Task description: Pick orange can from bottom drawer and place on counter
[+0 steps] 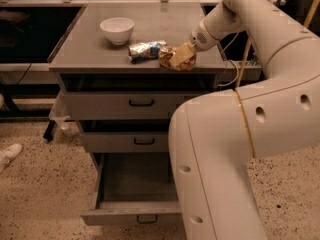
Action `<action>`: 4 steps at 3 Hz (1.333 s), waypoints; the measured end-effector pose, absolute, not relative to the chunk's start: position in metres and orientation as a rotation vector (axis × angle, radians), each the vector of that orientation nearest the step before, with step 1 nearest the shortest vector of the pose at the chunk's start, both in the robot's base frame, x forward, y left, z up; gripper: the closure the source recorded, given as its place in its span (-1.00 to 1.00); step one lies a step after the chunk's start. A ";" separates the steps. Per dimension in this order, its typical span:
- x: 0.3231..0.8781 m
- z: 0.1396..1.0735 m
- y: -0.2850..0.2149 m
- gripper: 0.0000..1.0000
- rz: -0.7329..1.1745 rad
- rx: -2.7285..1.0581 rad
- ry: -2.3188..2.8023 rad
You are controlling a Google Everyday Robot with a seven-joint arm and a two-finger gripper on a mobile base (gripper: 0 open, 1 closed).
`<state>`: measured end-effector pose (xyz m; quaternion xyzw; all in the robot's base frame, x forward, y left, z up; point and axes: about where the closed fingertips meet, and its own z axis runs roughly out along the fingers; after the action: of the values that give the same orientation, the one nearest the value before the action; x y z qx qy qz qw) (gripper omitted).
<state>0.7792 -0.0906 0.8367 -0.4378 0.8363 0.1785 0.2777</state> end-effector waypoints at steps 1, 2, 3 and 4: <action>0.779 0.839 -0.091 1.00 0.479 -1.175 2.245; 0.779 0.839 -0.091 0.74 0.479 -1.175 2.245; 0.779 0.839 -0.091 0.27 0.479 -1.175 2.245; 0.779 0.839 -0.091 -0.20 0.479 -1.175 2.245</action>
Offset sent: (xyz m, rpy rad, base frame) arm 0.0000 0.0000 0.0019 0.0000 0.0000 0.0000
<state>0.7792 -0.0905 0.8385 -0.4378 0.8363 0.1786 0.2776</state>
